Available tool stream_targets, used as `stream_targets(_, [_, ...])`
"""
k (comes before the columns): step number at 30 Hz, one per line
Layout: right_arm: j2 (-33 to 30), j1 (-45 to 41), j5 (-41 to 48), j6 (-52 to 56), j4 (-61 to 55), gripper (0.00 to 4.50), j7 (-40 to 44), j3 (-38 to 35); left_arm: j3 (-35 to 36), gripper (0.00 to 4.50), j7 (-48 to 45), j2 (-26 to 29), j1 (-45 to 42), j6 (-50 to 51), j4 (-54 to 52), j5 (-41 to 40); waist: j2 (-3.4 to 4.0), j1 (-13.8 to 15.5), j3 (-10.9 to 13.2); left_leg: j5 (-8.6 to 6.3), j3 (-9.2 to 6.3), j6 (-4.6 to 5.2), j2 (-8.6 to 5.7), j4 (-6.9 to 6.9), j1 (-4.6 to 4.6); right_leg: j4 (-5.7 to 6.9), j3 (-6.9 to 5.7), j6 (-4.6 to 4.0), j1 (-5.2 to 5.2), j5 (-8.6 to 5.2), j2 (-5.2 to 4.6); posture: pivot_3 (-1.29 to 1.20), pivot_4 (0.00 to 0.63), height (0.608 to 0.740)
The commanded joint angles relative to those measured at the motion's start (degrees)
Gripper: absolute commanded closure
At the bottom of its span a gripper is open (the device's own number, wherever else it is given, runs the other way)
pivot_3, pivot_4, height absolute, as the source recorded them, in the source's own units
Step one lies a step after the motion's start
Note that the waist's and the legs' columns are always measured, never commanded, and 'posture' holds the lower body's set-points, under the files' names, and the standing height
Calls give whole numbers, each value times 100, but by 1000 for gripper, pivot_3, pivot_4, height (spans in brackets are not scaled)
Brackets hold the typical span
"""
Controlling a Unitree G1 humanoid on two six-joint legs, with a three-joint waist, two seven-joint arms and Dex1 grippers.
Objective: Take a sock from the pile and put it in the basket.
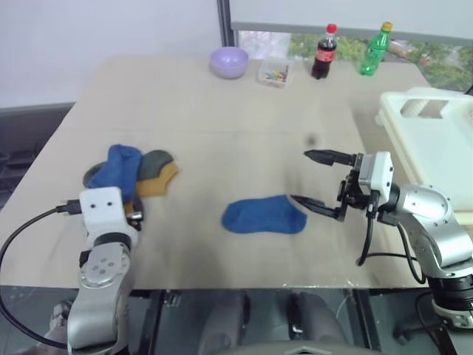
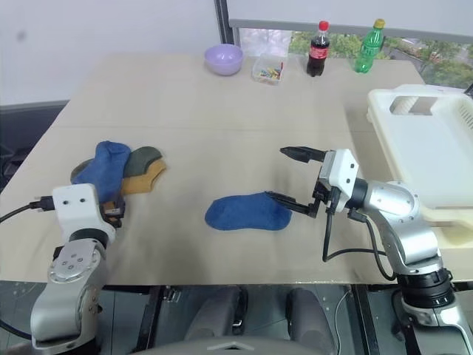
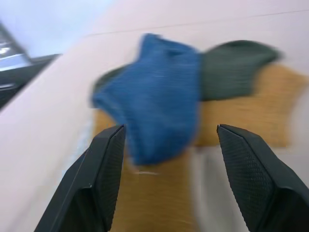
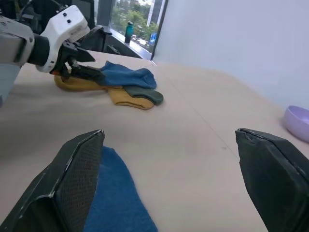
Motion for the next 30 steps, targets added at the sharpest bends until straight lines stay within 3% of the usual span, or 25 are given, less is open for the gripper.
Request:
stream_targets(1, [-17, 48, -106, -224, -62, 49, -40, -42, 264, 1295, 81, -93, -244, 11, 127, 76, -1, 7, 0, 0, -1, 0, 0, 0, 0, 1, -2, 0, 0, 0, 1, 0, 150, 740])
stream_targets(13, [64, 63, -270, -202, -96, 49, -208, 26, 482, 1295, -53, -272, -561, 398, 361, -59, -2, -2, -1, 0, -1, 0, 0, 1, -1, 2, -2, 0, -1, 0, 0, 0, 150, 740])
stream_targets(16, [70, 79, -279, -172, -139, 0, -245, 43, 517, 2015, -45, -373, -605, 498, 315, -88, -2, -2, -1, 0, -2, -1, 0, 1, 0, 2, -2, 0, -1, 1, -1, 0, 150, 740])
stream_targets(18, [72, 80, -278, -160, -151, 0, -263, 52, 553, 2979, -31, -445, -625, 555, 289, -115, -2, -2, -1, 0, -2, -1, 0, 1, -1, 2, -2, 0, -1, 1, -3, 0, 150, 740])
stream_targets(22, [69, 60, -286, -143, -142, 0, -284, 68, 593, 4390, -80, -487, -640, 521, 287, -160, -2, -2, -1, 0, -2, -1, 0, 1, 0, 2, -2, 0, -1, 1, -7, 0, 150, 740])
stream_targets(30, [57, -10, -291, -102, -103, 0, -278, 88, 864, 4465, -375, -650, -559, 312, 291, -587, -2, -2, -1, 0, -1, -1, 0, 1, 0, 3, -1, 0, -1, 1, -8, 0, 150, 740])
